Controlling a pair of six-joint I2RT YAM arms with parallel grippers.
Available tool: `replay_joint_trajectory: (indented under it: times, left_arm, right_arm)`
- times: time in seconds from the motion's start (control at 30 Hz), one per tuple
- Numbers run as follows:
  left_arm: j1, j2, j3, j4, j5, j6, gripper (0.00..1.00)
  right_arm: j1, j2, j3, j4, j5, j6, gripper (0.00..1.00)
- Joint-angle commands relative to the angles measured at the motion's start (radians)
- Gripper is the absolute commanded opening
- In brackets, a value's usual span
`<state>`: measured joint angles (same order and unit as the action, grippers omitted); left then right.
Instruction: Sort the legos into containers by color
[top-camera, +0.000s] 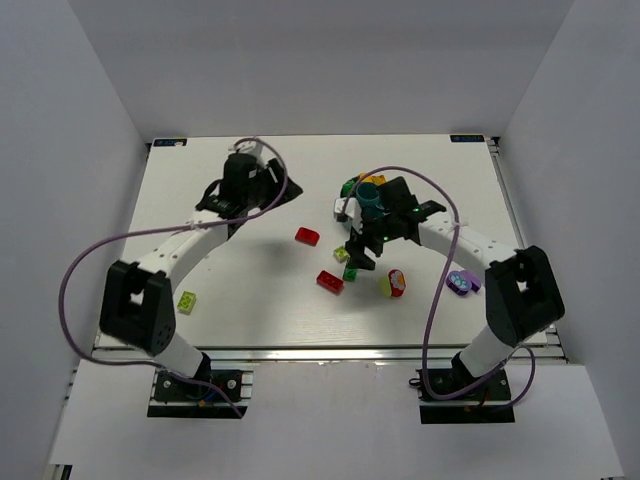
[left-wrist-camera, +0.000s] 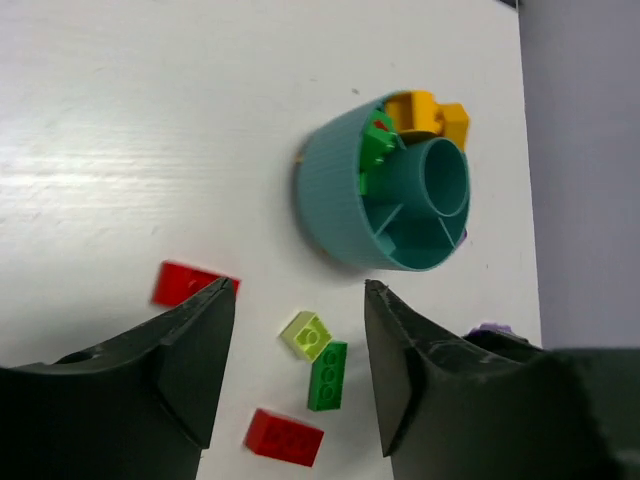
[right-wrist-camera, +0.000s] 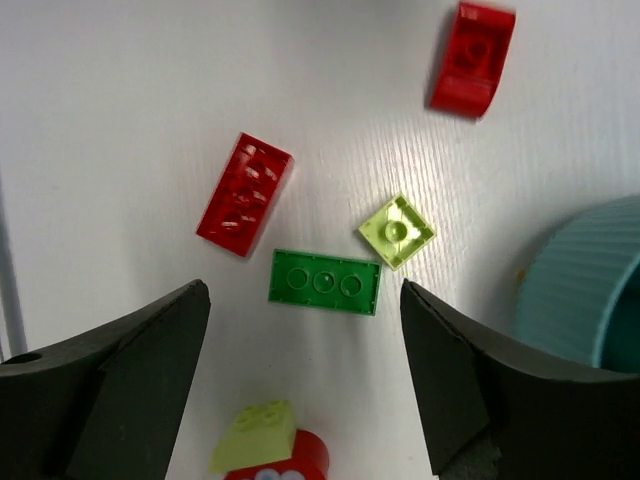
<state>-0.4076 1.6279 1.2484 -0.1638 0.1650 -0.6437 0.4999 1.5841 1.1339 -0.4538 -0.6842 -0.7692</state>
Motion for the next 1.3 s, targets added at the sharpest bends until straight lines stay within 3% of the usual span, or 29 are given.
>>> replay_joint_trajectory:
  times: [0.0, 0.1, 0.23, 0.47, 0.53, 0.87, 0.97, 1.27]
  left_arm:
    - [0.050, -0.141, -0.171, 0.104, -0.027, -0.085, 0.65]
    - [0.079, -0.244, -0.289, 0.086, -0.036, -0.112, 0.66]
    - [0.096, -0.362, -0.411, 0.098, -0.071, -0.149, 0.67]
    - [0.107, -0.459, -0.491, 0.084, -0.104, -0.160, 0.67]
    - [0.108, -0.470, -0.497, 0.076, -0.104, -0.159, 0.67]
    - [0.108, -0.545, -0.515, -0.003, -0.128, -0.157, 0.67]
    - [0.107, -0.569, -0.511, -0.020, -0.136, -0.157, 0.67]
    - [0.108, -0.634, -0.524, -0.065, -0.151, -0.142, 0.67]
  right_arm:
    - [0.061, 0.049, -0.013, 0.116, 0.266, 0.219, 0.83]
    - [0.094, 0.118, 0.036, 0.115, 0.402, 0.361, 0.89]
    - [0.098, 0.165, 0.122, 0.020, 0.472, 0.612, 0.89]
    - [0.138, 0.198, 0.181, -0.074, 0.670, 0.797, 0.89]
    - [0.137, 0.200, 0.178, -0.080, 0.681, 0.817, 0.89]
    - [0.138, 0.208, 0.182, -0.154, 0.693, 0.995, 0.60]
    - [0.138, 0.227, 0.182, -0.148, 0.652, 1.035, 0.56]
    - [0.154, 0.269, 0.205, -0.134, 0.601, 1.157, 0.64]
